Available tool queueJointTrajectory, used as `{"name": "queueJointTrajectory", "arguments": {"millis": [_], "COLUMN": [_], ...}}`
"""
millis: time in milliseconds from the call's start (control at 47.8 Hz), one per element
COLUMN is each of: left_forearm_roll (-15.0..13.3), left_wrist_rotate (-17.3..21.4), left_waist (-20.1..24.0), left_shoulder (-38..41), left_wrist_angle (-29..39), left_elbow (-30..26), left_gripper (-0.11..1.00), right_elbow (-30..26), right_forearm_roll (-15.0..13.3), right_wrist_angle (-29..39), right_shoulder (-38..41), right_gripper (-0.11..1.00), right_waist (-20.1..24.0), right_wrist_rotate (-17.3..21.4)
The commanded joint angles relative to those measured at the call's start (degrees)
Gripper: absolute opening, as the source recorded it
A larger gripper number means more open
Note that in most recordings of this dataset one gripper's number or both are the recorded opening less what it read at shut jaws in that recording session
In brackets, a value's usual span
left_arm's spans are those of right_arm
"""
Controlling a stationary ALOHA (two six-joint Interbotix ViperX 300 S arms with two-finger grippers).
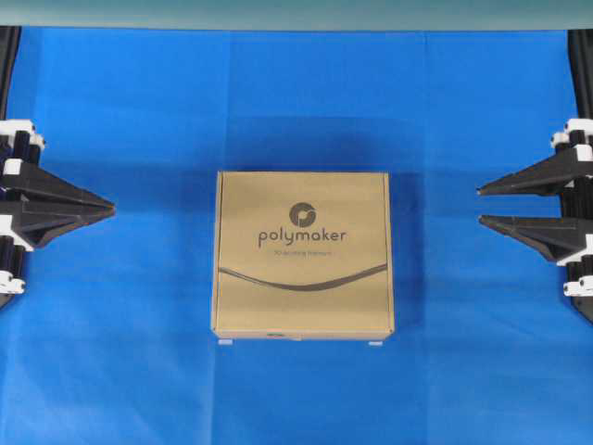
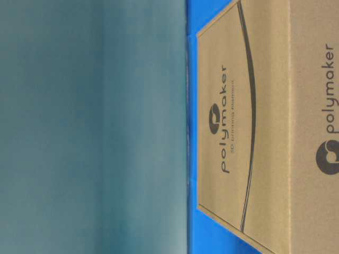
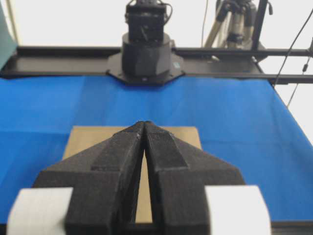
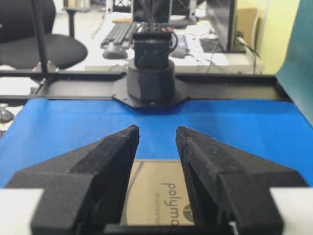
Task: Lift up the cardboard box by clamping it between your arms.
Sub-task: 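Rotate both grippers and move them toward the box's left and right sides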
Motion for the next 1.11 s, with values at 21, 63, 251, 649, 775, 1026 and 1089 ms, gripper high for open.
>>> {"name": "queueJointTrajectory", "arguments": {"millis": [21,63,251,649,775,1026,1089], "left_forearm_roll": [0.9,0.9,1.0,1.1,1.1,1.1,1.1], "left_wrist_rotate": [-2.3,-3.2,-5.1,-4.7,-4.7,-4.4,-4.5], "left_waist": [0.3,0.3,0.2,0.3,0.2,0.0,0.0], "left_shoulder": [2.0,2.5,4.0,10.7,12.7,15.7,16.3], "left_wrist_angle": [2.3,3.8,9.6,26.8,30.1,32.9,33.5], "left_elbow": [-2.1,-2.7,-4.9,-11.1,-12.1,-13.2,-13.4], "left_gripper": [0.05,0.06,0.0,0.0,0.0,0.0,0.0], "right_elbow": [-0.4,-1.0,-5.1,-9.7,-9.8,-10.1,-10.3], "right_forearm_roll": [1.0,2.2,3.3,3.2,2.8,1.1,1.1], "right_wrist_angle": [1.0,3.7,21.4,44.7,49.0,52.3,52.8], "right_shoulder": [0.8,1.0,1.1,4.4,6.5,11.3,12.3], "right_gripper": [0.14,0.14,0.02,0.02,0.02,0.04,0.06], "right_waist": [-0.1,-0.1,-0.1,-0.2,-0.4,-2.0,-3.1], "right_wrist_rotate": [0.9,1.1,2.1,2.1,2.1,2.1,2.1]}}
